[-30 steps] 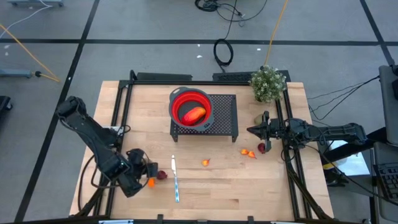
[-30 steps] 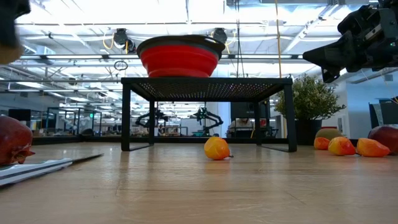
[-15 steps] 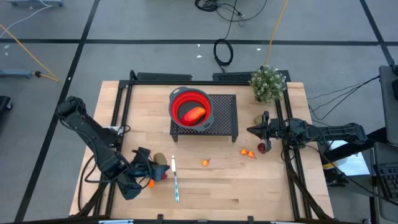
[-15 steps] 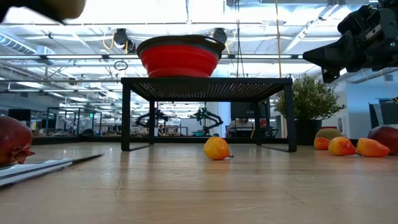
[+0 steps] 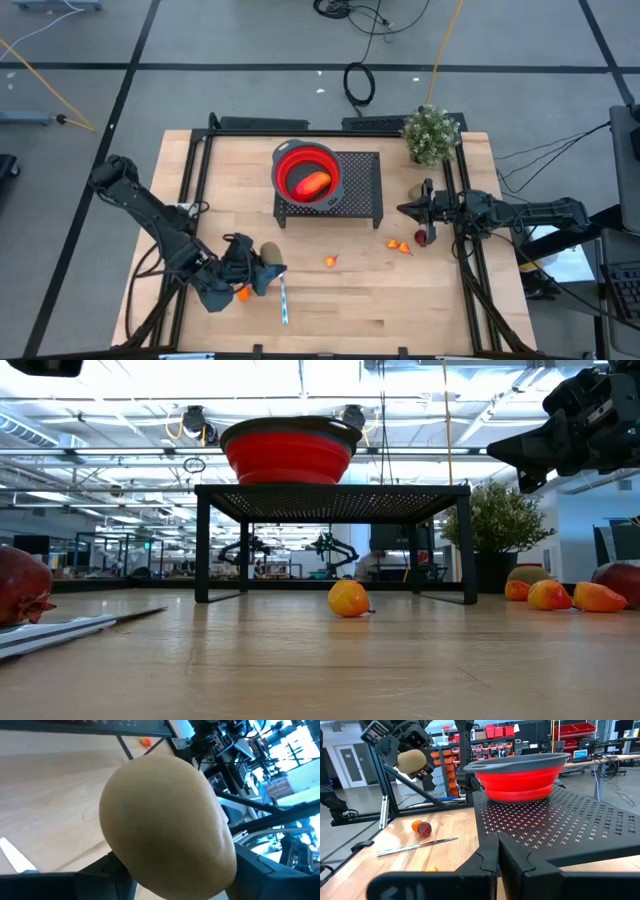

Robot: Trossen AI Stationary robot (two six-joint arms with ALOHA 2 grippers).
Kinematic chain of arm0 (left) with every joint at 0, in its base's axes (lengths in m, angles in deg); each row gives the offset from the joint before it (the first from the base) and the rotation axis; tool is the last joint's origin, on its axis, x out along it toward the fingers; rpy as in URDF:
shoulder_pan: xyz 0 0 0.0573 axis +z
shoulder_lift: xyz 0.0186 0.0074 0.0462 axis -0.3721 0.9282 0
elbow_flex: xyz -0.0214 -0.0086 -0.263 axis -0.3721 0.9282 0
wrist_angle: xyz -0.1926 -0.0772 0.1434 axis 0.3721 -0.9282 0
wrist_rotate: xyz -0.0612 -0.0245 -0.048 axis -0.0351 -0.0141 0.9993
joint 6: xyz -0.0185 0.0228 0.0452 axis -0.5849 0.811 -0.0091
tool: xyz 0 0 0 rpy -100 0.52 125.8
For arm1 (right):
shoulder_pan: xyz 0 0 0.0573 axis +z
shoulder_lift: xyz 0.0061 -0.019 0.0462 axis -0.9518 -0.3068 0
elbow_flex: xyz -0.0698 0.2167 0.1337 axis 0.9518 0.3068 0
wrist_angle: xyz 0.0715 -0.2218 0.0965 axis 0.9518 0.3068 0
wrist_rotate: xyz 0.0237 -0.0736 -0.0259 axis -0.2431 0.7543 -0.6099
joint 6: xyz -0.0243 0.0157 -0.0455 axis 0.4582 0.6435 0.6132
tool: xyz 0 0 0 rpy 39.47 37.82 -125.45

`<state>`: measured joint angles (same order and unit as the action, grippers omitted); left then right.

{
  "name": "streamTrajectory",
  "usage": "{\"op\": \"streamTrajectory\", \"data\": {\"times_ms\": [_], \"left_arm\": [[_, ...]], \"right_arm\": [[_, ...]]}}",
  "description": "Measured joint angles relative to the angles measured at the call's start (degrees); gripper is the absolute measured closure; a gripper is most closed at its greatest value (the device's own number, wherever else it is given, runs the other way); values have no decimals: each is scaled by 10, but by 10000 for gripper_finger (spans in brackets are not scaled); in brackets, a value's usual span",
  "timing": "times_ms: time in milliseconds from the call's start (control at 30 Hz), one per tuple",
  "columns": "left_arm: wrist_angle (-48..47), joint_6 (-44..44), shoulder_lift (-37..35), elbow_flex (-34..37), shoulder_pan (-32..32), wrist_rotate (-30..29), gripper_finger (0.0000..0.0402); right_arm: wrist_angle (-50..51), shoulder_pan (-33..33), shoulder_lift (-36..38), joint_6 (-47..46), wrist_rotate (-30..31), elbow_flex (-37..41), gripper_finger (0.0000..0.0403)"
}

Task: Pick & Place Fruit
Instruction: Put the bottom left kiwi into the strainer on the shelf

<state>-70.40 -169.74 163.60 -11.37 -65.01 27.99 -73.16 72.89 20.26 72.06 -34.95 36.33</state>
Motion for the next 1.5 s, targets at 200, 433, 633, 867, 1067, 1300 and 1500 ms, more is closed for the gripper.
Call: {"op": "streamTrajectory", "data": {"times_ms": [200, 433, 633, 867, 1067, 1300, 1500], "left_arm": [[5, 159, 0, 0, 2, 0, 173], [5, 368, 0, 0, 23, -5, 172], [4, 501, 0, 0, 52, -5, 172], [4, 636, 0, 0, 83, -5, 172], [38, 703, 0, 0, 94, -6, 172], [38, 710, 0, 0, 94, -6, 172], [40, 683, 0, 0, 94, -5, 172]], "right_arm": [[0, 0, 0, 0, 0, 0, 403], [0, 0, 0, 0, 0, 0, 403], [0, 0, 0, 0, 0, 0, 403], [0, 0, 0, 0, 0, 0, 403], [0, 0, 0, 0, 0, 0, 403], [0, 0, 0, 0, 0, 0, 403], [0, 0, 0, 0, 0, 0, 403]]}}
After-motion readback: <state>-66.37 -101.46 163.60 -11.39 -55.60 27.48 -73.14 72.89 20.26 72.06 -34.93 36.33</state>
